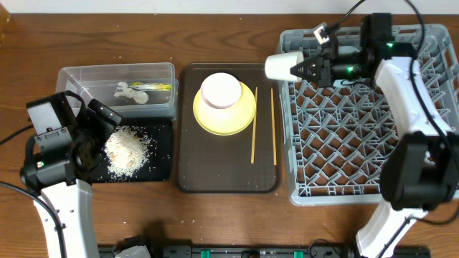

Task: Sort waste into correct bins and load items into the dishwasher rack
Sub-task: 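Place the white cup upright in the rack's back-left area and release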

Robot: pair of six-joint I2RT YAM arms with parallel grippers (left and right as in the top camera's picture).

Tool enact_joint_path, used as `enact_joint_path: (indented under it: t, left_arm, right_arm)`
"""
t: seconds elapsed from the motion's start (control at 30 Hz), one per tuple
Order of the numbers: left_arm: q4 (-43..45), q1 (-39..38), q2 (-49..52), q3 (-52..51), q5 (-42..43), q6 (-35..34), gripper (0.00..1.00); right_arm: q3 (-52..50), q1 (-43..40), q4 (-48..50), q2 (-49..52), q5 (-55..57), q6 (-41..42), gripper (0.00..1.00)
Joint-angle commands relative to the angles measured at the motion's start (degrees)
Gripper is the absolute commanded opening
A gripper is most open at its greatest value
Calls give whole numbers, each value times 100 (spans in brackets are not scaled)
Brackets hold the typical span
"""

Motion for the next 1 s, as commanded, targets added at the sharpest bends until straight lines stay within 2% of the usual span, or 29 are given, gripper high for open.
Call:
enact_joint_path:
  t: [0.0, 0.37, 0.73, 0.97]
  left_arm:
    - [-2, 31, 9, 85, -31, -44, 94]
    - [-2, 31, 9, 85, -31, -44, 94]
    - [-2, 31, 9, 85, -31, -44, 94]
    - [-2, 31, 9, 85, -31, -44, 94]
  right_arm:
    - [-15, -37, 114, 369, -551, -361, 1]
    - [-42, -308, -42, 850, -452, -916, 1]
    - [-57, -439, -745, 850, 299, -1534, 1]
    - [-59, -472, -868, 850, 918, -1530, 1]
